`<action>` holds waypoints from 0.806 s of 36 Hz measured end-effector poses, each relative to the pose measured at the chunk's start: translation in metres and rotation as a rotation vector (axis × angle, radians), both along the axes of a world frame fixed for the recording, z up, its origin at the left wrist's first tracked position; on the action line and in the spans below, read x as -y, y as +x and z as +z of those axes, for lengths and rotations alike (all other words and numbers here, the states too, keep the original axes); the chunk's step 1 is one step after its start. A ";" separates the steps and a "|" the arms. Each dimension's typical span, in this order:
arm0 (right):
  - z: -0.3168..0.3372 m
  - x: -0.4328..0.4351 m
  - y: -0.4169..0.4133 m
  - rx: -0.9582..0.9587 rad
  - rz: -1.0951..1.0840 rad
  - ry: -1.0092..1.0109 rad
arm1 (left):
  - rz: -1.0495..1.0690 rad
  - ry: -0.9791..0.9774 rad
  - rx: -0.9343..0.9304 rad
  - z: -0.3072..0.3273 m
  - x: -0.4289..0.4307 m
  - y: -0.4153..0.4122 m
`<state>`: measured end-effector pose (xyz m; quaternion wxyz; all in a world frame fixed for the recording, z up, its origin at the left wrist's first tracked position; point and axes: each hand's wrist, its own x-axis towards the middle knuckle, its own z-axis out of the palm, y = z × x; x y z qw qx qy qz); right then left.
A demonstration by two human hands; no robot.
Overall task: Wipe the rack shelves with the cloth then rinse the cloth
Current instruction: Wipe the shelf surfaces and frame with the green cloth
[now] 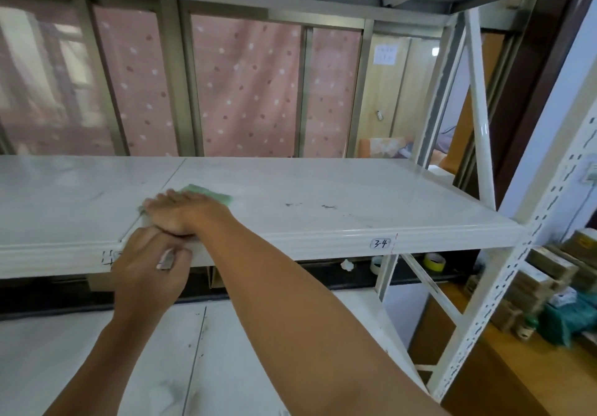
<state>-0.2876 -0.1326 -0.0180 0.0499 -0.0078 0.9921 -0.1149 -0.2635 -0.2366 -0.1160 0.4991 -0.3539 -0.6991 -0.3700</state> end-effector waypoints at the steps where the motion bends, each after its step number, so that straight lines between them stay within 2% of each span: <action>1: -0.004 -0.003 -0.003 -0.035 -0.062 -0.004 | 0.001 -0.012 -0.006 0.001 0.001 0.000; 5: -0.006 -0.031 0.006 -0.081 -0.233 0.001 | -0.017 -0.010 0.036 0.002 0.001 0.002; 14: -0.017 -0.112 0.031 -0.079 -0.334 0.047 | -0.007 0.047 0.050 0.005 -0.011 0.010; 17: -0.014 -0.120 0.033 -0.060 -0.271 0.123 | 0.006 0.068 0.075 0.011 -0.012 0.012; 20: 0.006 -0.106 0.044 -0.069 -0.072 0.233 | -0.085 0.155 0.207 0.019 -0.005 0.017; 24: 0.020 -0.054 0.053 -0.151 0.134 0.100 | -0.185 0.378 0.412 0.028 0.002 0.026; 29: -0.001 0.001 0.036 -0.126 0.128 -0.012 | -0.093 0.501 0.424 0.032 0.016 0.025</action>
